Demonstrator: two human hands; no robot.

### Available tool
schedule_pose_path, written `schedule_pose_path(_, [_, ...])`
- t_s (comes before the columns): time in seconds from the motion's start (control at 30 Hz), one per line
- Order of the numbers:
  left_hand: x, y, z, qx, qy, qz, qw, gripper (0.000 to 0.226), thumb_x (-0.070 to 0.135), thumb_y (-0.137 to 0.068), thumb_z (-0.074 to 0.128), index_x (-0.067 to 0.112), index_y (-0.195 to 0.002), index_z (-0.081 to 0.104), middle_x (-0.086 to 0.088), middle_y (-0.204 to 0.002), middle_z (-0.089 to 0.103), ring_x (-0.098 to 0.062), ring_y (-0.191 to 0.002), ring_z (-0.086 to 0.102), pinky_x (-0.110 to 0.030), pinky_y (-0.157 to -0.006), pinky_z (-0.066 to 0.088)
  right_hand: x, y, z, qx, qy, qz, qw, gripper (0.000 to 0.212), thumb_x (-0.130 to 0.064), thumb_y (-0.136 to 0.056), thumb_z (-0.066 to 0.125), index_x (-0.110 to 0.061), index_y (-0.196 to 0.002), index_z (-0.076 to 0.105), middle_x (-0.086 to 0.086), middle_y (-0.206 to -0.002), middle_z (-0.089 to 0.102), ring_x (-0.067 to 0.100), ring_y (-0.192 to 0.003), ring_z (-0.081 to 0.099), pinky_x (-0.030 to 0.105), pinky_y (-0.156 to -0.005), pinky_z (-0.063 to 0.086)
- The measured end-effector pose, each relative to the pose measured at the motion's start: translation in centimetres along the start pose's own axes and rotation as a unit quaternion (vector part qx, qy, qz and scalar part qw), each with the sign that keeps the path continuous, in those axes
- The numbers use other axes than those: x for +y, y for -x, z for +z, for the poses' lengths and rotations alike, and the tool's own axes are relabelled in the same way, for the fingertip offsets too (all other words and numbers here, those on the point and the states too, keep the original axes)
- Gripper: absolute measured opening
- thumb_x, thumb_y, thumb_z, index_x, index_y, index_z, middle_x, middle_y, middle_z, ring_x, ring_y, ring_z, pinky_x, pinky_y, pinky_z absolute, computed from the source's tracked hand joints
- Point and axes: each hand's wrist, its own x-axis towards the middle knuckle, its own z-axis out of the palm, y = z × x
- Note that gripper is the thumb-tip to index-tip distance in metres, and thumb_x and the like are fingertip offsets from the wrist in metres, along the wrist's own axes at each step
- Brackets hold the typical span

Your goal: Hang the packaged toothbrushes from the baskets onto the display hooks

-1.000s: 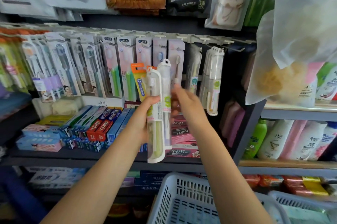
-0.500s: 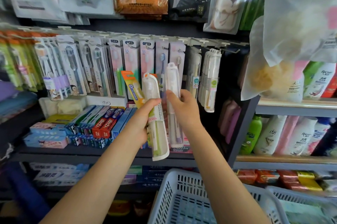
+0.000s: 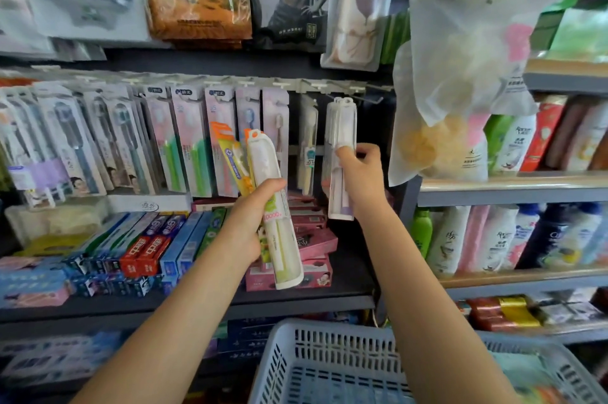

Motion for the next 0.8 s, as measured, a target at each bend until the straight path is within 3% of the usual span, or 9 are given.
schedule_pose_path(0.17, [-0.2, -0.8, 0.9, 0.003, 0.005, 0.007, 1.000, 0.013, 0.030, -0.088, 0.071, 0.023, -0.097, 0.064, -0.003, -0.088, 0.066, -0.019, -0.080, 0.063, -0.032, -0.069, 0.050, 0.0, -1.8, -0.6, 0.019, 0.011, -0.008, 1.000, 0.037, -0.029, -0.099, 0.060, -0.010, -0.130, 0.058, 0.005, -0.116, 0.065, 0.021, -0.101, 0.063, 0.032, -0.086, 0.050])
schedule_pose_path(0.27, [-0.5, -1.4, 1.2, 0.001, 0.005, 0.000, 1.000, 0.017, 0.030, -0.088, 0.072, 0.023, -0.101, 0.064, -0.003, -0.090, 0.066, -0.019, -0.082, 0.063, -0.032, -0.070, 0.050, 0.3, -2.3, -0.8, 0.000, 0.009, 0.001, 1.000, 0.029, -0.028, -0.100, 0.059, -0.014, -0.125, 0.059, 0.004, -0.105, 0.066, 0.008, -0.074, 0.066, 0.018, -0.065, 0.053])
schedule_pose_path(0.3, [-0.6, -1.7, 1.3, 0.002, 0.005, -0.002, 1.000, 0.016, 0.030, -0.088, 0.072, 0.023, -0.100, 0.064, -0.003, -0.091, 0.067, -0.019, -0.082, 0.063, -0.032, -0.069, 0.050, 0.3, -2.2, -0.6, -0.004, 0.002, -0.005, 1.000, 0.026, -0.031, -0.099, 0.060, -0.019, -0.121, 0.060, 0.004, -0.104, 0.066, 0.008, -0.074, 0.068, 0.020, -0.066, 0.056])
schedule_pose_path(0.37, [-1.0, -2.1, 1.4, 0.002, 0.002, -0.005, 1.000, 0.016, 0.031, -0.087, 0.072, 0.024, -0.099, 0.064, -0.004, -0.093, 0.067, -0.020, -0.084, 0.063, -0.033, -0.070, 0.050, 0.6, -2.3, -0.1, 0.001, -0.007, -0.001, 1.000, 0.032, -0.048, -0.085, 0.064, -0.027, -0.110, 0.066, 0.009, -0.112, 0.070, 0.024, -0.091, 0.072, 0.042, -0.085, 0.060])
schedule_pose_path(0.43, [-1.3, -2.5, 1.5, 0.002, -0.003, -0.008, 1.000, 0.018, 0.032, -0.087, 0.072, 0.024, -0.101, 0.064, -0.004, -0.096, 0.067, -0.021, -0.087, 0.064, -0.033, -0.070, 0.050, 1.4, -2.9, 0.1, 0.001, -0.029, 0.011, 1.000, 0.042, -0.054, -0.078, 0.064, -0.024, -0.107, 0.070, 0.013, -0.109, 0.072, 0.036, -0.093, 0.071, 0.056, -0.084, 0.059])
schedule_pose_path(0.53, [-1.7, -3.0, 1.6, -0.001, -0.005, -0.017, 1.000, 0.019, 0.032, -0.087, 0.072, 0.024, -0.102, 0.064, -0.005, -0.095, 0.068, -0.022, -0.087, 0.064, -0.033, -0.071, 0.051, 1.1, -2.8, -0.3, -0.012, -0.052, 0.012, 0.999, 0.016, -0.032, -0.097, 0.062, -0.019, -0.100, 0.071, 0.021, -0.097, 0.069, 0.034, -0.073, 0.068, 0.052, -0.070, 0.063])
schedule_pose_path(0.63, [-1.9, -3.6, 1.7, -0.003, -0.005, -0.012, 1.000, 0.022, 0.031, -0.087, 0.072, 0.022, -0.107, 0.066, -0.003, -0.091, 0.068, -0.020, -0.082, 0.065, -0.033, -0.069, 0.050, 1.7, -3.9, -0.9, -0.026, -0.053, 0.009, 0.998, 0.014, -0.025, -0.101, 0.059, -0.017, -0.105, 0.069, 0.016, -0.089, 0.069, 0.020, -0.058, 0.068, 0.035, -0.056, 0.061])
schedule_pose_path(0.73, [-2.1, -4.2, 1.9, -0.002, -0.011, -0.005, 1.000, 0.024, 0.031, -0.086, 0.073, 0.024, -0.108, 0.066, -0.004, -0.096, 0.070, -0.020, -0.085, 0.066, -0.033, -0.070, 0.050, 2.7, -4.0, -0.7, -0.022, -0.059, 0.028, 0.998, 0.036, -0.039, -0.094, 0.064, -0.017, -0.123, 0.067, 0.010, -0.103, 0.072, 0.025, -0.075, 0.073, 0.041, -0.068, 0.064])
schedule_pose_path(0.8, [-2.2, -4.5, 2.0, 0.001, -0.013, -0.006, 1.000, 0.026, 0.032, -0.085, 0.074, 0.025, -0.109, 0.065, -0.005, -0.102, 0.072, -0.021, -0.090, 0.068, -0.034, -0.071, 0.051, 3.9, -3.9, -0.6, -0.010, -0.053, 0.060, 0.997, 0.041, -0.047, -0.094, 0.065, -0.017, -0.121, 0.066, 0.010, -0.107, 0.071, 0.026, -0.079, 0.073, 0.039, -0.066, 0.063])
